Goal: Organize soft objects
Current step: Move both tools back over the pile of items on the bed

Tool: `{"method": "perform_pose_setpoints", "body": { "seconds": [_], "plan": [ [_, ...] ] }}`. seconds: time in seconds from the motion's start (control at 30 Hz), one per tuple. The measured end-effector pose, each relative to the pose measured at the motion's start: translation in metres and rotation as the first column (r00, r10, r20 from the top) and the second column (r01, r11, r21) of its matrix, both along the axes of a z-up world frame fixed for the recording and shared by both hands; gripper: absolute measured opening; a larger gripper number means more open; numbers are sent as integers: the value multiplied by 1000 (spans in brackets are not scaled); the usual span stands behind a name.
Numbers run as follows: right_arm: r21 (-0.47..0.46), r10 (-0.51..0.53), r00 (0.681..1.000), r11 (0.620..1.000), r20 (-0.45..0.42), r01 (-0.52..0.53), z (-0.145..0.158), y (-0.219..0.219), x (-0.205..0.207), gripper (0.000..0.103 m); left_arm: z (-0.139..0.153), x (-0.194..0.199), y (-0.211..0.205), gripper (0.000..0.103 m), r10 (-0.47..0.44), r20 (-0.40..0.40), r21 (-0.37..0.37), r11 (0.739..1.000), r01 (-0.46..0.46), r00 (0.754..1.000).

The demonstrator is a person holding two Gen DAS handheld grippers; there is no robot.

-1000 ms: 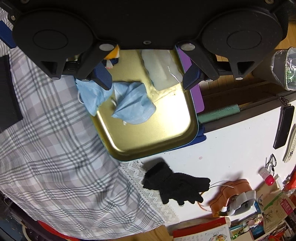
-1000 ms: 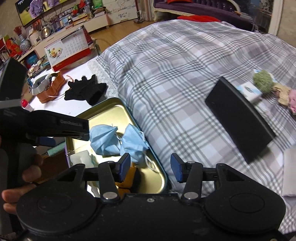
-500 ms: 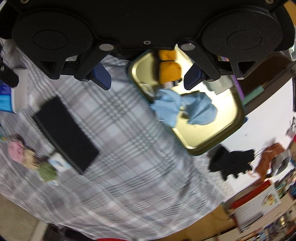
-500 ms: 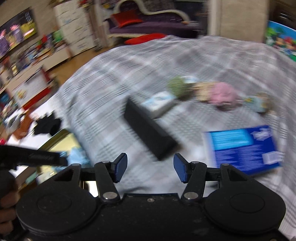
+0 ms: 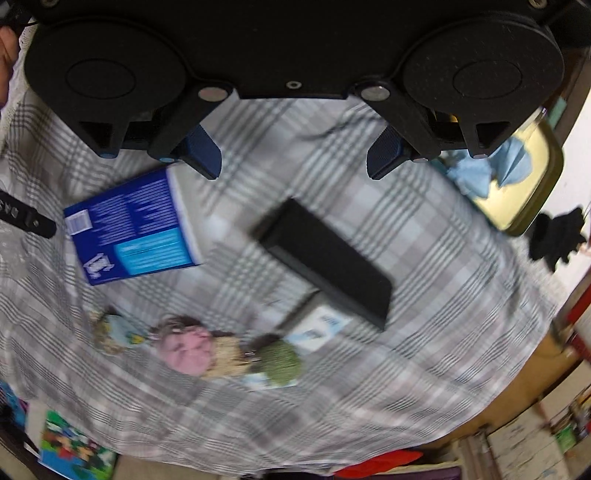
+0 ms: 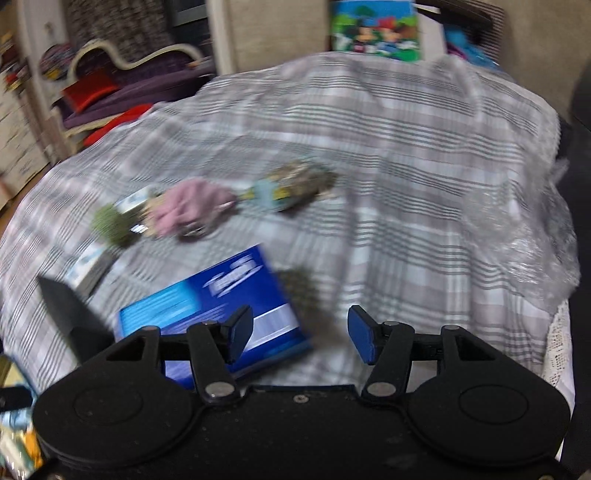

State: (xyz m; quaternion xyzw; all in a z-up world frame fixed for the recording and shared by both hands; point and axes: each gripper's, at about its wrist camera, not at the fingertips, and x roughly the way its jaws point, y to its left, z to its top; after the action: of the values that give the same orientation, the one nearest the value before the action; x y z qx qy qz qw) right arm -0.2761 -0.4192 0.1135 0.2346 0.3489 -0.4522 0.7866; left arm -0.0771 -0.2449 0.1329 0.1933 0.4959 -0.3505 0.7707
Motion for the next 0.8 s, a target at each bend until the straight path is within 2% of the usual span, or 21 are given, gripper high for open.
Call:
{"method": "perform_pose_setpoints", "body": {
  "seconds": [0.17, 0.43, 0.5, 0.67, 0.8],
  "plan": [
    [12, -74, 997, 997, 18, 73, -4, -42, -10, 56, 3, -4, -38, 83, -35, 15, 1, 999, 35, 999],
    [32, -159, 984, 987, 76, 157, -2, -95, 10, 59, 1, 11, -93, 83, -63, 45, -1, 998, 64, 997],
    [35, -175, 981, 984, 86, 173, -3, -108, 19, 62, -2, 17, -107, 83, -71, 53, 0, 997, 71, 996],
    [33, -246, 961, 969, 125, 244, -6, -136, 44, 76, -6, 31, -141, 83, -100, 83, -11, 995, 101, 992],
    [76, -305, 944, 952, 127, 297, -18, -163, 72, 79, -10, 43, -166, 84, -123, 75, -26, 992, 125, 990]
  ]
}}
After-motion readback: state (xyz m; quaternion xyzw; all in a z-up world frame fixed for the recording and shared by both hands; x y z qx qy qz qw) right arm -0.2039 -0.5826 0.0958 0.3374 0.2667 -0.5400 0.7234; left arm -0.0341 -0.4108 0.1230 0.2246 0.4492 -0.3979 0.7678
